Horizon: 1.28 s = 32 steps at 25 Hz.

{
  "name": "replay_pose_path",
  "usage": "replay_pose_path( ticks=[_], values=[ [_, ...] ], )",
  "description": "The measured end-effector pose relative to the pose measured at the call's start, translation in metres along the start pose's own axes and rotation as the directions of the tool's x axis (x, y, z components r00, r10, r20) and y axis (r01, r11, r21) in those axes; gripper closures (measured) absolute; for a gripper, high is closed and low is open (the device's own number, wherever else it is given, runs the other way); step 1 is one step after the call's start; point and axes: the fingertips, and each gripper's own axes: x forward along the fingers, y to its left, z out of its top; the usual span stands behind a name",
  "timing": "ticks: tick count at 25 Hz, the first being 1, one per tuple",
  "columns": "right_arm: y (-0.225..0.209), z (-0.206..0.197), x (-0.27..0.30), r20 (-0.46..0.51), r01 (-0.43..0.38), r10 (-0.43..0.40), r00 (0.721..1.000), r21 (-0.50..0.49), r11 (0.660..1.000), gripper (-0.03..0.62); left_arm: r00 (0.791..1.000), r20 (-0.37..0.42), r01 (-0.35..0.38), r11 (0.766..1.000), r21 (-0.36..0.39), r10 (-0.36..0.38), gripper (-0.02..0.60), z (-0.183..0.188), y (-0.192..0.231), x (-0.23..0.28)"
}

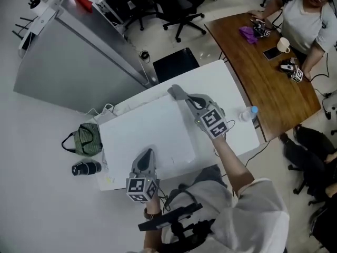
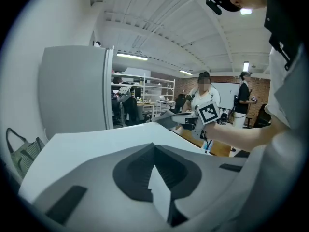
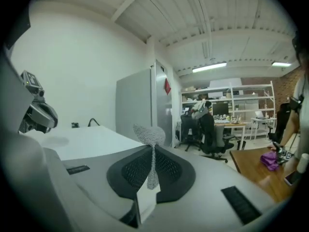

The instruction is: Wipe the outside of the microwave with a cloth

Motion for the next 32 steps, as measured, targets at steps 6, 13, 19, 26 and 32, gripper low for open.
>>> replay_pose_path(
  ticks=[6, 13, 19, 26, 32],
  values=[
    [0.124, 0.035, -0.104, 0.062, 0.093, -0.094, 0.994, 0.02, 0.995, 0.569, 0.984, 0.074, 0.157, 0.987, 0.047, -0.16, 0.554, -0.024, -0.022, -0.08],
    [0.342, 0.029, -0.172, 0.09, 0.218, -0.224, 0.97, 0.075, 0.973, 0.569, 0.964, 0.194, 0.192, 0.981, -0.022, -0.184, 0.554, -0.097, 0.04, -0.236],
    [0.489, 0.028, -0.181, 0.077, 0.177, -0.186, 0.98, 0.109, 0.978, 0.569, 0.972, 0.175, 0.173, 0.982, -0.075, -0.158, 0.554, -0.156, 0.099, -0.33],
    [0.533, 0.038, -0.199, 0.085, 0.161, -0.169, 0.982, 0.099, 0.982, 0.57, 0.966, 0.23, 0.135, 0.988, -0.079, -0.114, 0.554, -0.151, 0.112, -0.378],
    [0.536, 0.037, -0.211, 0.12, 0.129, -0.144, 0.982, 0.13, 0.983, 0.57, 0.967, 0.224, 0.138, 0.989, -0.049, -0.124, 0.554, -0.15, 0.087, -0.383]
  ],
)
